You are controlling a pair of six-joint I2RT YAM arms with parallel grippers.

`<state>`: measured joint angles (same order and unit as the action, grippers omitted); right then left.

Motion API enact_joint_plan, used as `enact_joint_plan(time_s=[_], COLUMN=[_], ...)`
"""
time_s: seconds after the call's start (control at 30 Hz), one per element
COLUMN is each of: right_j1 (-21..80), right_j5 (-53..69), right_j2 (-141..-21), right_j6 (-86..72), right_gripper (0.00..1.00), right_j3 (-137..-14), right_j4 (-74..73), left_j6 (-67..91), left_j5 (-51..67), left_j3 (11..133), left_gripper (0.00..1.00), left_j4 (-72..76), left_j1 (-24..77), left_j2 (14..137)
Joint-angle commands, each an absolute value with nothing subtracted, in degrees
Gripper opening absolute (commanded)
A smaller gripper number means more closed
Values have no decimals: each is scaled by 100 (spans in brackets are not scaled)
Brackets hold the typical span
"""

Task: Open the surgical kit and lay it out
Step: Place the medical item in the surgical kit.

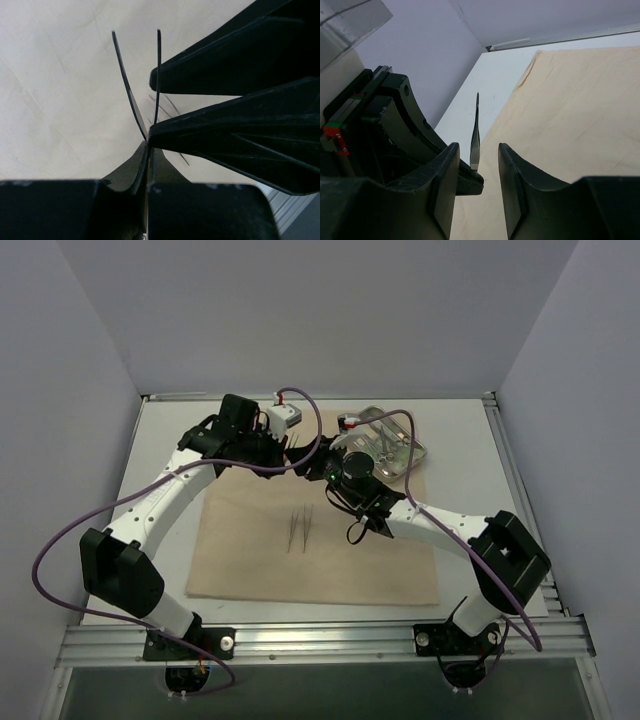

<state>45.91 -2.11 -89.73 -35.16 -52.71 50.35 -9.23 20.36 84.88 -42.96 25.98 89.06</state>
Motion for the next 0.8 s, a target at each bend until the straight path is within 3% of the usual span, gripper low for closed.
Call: enact_joint_plan(time_s=[0.0,0.2,0.27,0.37,0.4,0.43,0.5,0.63,0.77], right_j1=[4614,4579,4535,4299,4202,3975,3780,3726,3762], right_j5=[-211,-255,-255,-1,270,734,1272,2099,2610], right_j2=[-9123,-9115,-9036,-8790,-8659,-8596,-8456,-8341,-8726], right_j6=[-3595,-3647,-3691,-3691,-3709,-3718,-3762,-3770,-4489], right_gripper=[33,4,2,0,0,0,0,0,0], right_j3=[-5607,-5625,-5520,-5284,-5213,-5142,-4862,-4238,-3228], right_j4=[5344,5282,5186,4940,4844,4634,4405,4218,5542], left_j6=[-993,-1063,-1168,-1414,-1493,-1625,-1783,-1907,-1881], left_j5=[2136,2223,2241,2250,2250,2302,2399,2742,2865], left_j3=[8499,8508,8569,8692,8710,8710,8675,8482,8306], left_gripper=[2,2,2,36,55,62,70,74,74], left_j4=[-4113,-4201,-4367,-4744,-4842,-4938,-5237,-5458,-5353], left_j1=[2672,2689,2681,2663,2637,2611,2453,1996,1626], left_j2=[8859,8868,8886,8868,8851,8807,8780,8675,8675])
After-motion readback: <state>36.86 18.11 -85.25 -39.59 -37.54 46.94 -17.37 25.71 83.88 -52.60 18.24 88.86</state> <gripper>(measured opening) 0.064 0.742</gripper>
